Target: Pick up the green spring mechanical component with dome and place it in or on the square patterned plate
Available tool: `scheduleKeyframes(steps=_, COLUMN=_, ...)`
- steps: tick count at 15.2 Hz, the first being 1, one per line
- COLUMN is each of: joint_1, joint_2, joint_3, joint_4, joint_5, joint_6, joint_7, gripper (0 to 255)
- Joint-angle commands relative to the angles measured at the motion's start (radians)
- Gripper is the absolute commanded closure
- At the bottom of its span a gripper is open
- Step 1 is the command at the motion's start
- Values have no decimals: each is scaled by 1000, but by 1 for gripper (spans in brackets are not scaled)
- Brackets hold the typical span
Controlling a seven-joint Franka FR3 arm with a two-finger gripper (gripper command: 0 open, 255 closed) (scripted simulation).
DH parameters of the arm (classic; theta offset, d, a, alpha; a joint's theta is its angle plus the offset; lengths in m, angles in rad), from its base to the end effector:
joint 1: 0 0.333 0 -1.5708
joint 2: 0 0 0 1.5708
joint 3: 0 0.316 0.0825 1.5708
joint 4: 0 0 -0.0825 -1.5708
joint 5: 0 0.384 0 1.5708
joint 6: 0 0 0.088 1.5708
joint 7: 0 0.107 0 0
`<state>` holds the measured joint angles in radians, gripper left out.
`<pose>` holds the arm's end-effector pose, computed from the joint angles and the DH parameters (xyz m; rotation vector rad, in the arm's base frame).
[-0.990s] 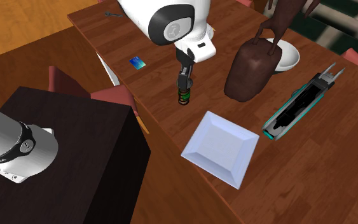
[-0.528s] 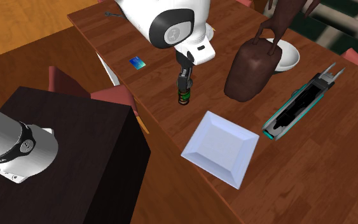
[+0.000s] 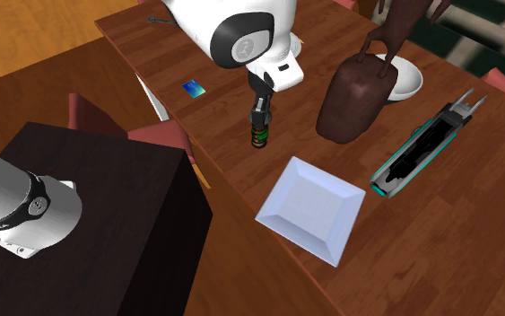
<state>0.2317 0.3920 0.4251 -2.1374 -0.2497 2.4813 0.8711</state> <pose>0.4525 0.3490 0.2350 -3.1366 0.0694 0.0071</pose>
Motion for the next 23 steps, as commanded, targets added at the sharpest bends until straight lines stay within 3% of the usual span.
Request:
scheduleKeyframes(steps=1, joint_1=0, joint_2=0, joint_3=0, joint_4=0, joint_5=0, joint_6=0, joint_7=0, gripper=255)
scheduleKeyframes(steps=21, joint_1=-46, joint_2=-172, joint_3=59, joint_4=34, joint_5=122, joint_6=-188, joint_7=-81, gripper=255)
scheduleKeyframes(steps=23, joint_1=-74, joint_2=-173, joint_3=44, joint_4=54, joint_5=128, joint_6=-207, joint_7=-130, gripper=255)
